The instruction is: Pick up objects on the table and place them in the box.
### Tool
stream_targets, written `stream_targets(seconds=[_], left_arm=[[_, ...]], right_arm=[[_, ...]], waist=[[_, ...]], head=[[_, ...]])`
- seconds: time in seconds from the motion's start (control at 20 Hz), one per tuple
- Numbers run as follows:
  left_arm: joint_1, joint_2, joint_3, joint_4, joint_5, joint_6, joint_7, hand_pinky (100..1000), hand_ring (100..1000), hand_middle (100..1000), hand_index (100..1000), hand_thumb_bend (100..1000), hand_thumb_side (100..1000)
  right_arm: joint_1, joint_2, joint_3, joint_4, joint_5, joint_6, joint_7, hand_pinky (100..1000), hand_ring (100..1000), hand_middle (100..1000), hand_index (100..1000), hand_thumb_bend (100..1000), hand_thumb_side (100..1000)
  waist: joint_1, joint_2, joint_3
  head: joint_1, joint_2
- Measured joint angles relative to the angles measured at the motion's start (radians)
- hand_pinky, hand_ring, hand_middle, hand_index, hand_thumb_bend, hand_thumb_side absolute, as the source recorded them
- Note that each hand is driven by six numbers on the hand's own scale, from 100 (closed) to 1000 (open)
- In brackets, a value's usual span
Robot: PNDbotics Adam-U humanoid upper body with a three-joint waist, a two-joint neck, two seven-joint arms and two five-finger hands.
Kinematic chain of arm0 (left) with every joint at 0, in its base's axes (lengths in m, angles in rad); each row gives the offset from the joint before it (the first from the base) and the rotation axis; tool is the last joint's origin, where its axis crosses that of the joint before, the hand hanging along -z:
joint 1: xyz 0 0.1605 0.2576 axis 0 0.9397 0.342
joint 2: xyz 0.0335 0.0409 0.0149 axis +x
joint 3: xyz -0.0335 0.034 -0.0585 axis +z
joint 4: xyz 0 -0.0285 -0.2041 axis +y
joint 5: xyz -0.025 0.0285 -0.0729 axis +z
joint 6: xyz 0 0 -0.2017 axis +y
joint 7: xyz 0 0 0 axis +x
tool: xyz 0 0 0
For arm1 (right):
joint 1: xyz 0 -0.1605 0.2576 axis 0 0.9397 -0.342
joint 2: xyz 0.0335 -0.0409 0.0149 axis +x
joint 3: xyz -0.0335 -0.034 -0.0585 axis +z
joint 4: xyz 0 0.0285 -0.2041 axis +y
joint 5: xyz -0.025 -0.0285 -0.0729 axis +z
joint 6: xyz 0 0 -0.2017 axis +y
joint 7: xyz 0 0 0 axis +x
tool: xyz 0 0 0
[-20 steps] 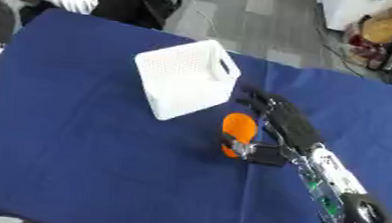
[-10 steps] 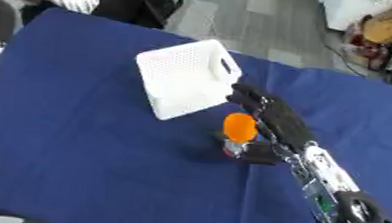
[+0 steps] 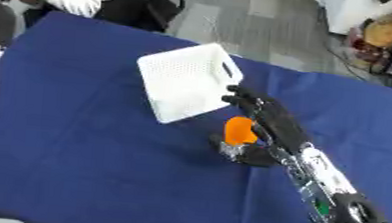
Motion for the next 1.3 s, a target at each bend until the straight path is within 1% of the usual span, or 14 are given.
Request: stream_targets(seconds=[0.3,0.7,1.3], left_arm=[[-0.013,-0.011,0.000,0.000,0.006,0.000,0.000,1000,886,970,889,150,819],[-0.020,-0.018,0.000,0.000,0.009,-0.002,-0.002,1000,886,970,888,150,819],[-0.020,-0.018,0.000,0.000,0.009,-0.004,-0.004,1000,886,970,888,149,818]], right_arm=[[-0.009,0.009,0.000,0.038,0.015,-0.012,-0.008,810,834,926,902,530,1000],[-0.004,0.012,-0.001,0.088,0.037,-0.021,-0.027,805,831,924,900,522,1000],[0.004,0.007,-0.017,0.124,0.054,-0.021,-0.050,807,832,921,896,524,1000]], waist=[[0.001,0.009,0.010],[0.002,0.019,0.012],[0.003,0.020,0.012]], head=[[0.000,-0.009],[0.000,-0.010],[0.000,-0.010]])
